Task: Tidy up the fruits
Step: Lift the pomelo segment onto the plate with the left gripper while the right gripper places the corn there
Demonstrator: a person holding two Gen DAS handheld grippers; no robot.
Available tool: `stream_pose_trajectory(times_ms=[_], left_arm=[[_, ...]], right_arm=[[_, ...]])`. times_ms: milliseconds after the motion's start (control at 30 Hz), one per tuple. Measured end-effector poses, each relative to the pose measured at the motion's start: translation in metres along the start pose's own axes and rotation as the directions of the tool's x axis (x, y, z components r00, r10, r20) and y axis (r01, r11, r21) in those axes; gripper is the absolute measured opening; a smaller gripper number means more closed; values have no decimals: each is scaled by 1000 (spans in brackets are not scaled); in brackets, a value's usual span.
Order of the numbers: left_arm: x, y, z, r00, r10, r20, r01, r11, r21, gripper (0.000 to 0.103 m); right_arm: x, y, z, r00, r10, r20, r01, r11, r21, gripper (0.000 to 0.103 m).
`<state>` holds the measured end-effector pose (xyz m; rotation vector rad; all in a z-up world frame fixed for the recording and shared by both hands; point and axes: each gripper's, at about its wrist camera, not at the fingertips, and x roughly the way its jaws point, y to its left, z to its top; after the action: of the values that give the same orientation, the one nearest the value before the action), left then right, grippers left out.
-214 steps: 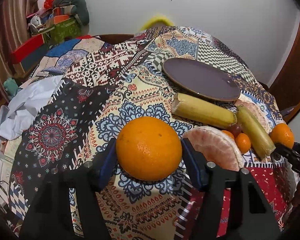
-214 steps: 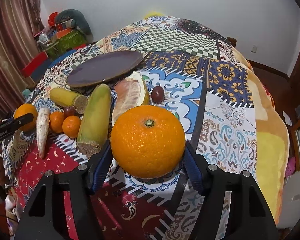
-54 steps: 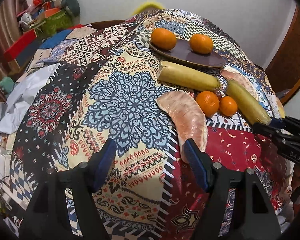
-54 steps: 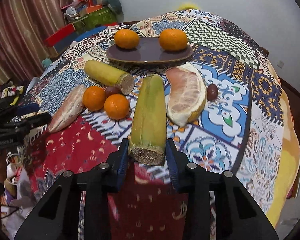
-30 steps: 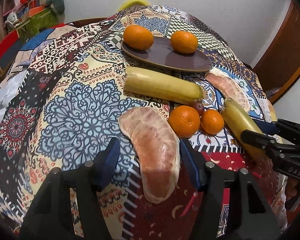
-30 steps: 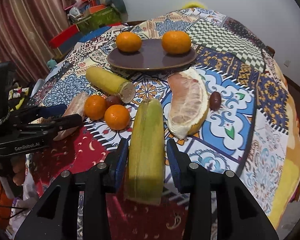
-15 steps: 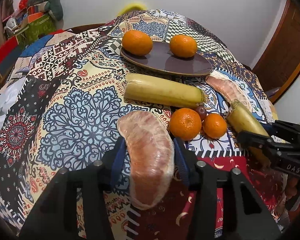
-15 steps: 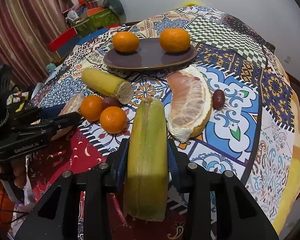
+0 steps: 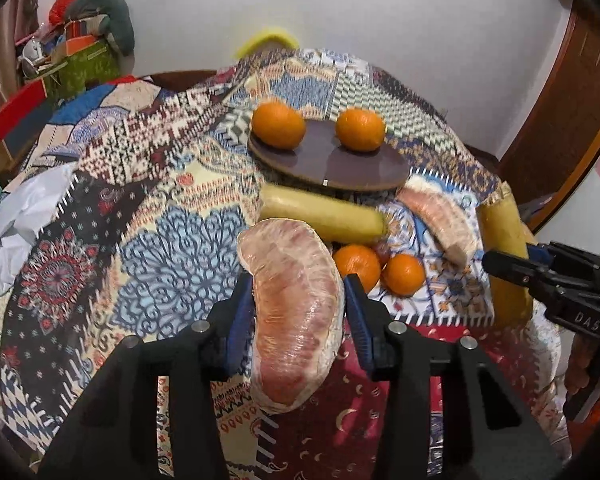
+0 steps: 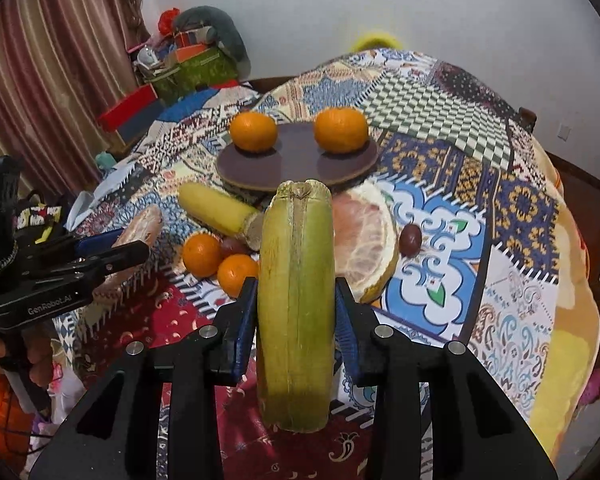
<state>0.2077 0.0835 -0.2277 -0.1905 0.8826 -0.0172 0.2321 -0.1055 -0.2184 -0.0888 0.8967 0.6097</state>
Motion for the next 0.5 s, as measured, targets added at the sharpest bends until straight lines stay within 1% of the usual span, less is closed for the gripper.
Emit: stream_pose_trajectory(times_ms=[233, 500], left_arm=[[-15, -8, 21, 997, -2, 71, 1, 1000, 19, 45], [-16, -14, 49, 992, -16, 129, 12, 999, 30, 45]], right_arm=[[-7, 4, 12, 999, 2, 46, -1, 1000, -4, 34], [-10, -1, 37, 995, -5, 103, 5, 1000, -4, 33]])
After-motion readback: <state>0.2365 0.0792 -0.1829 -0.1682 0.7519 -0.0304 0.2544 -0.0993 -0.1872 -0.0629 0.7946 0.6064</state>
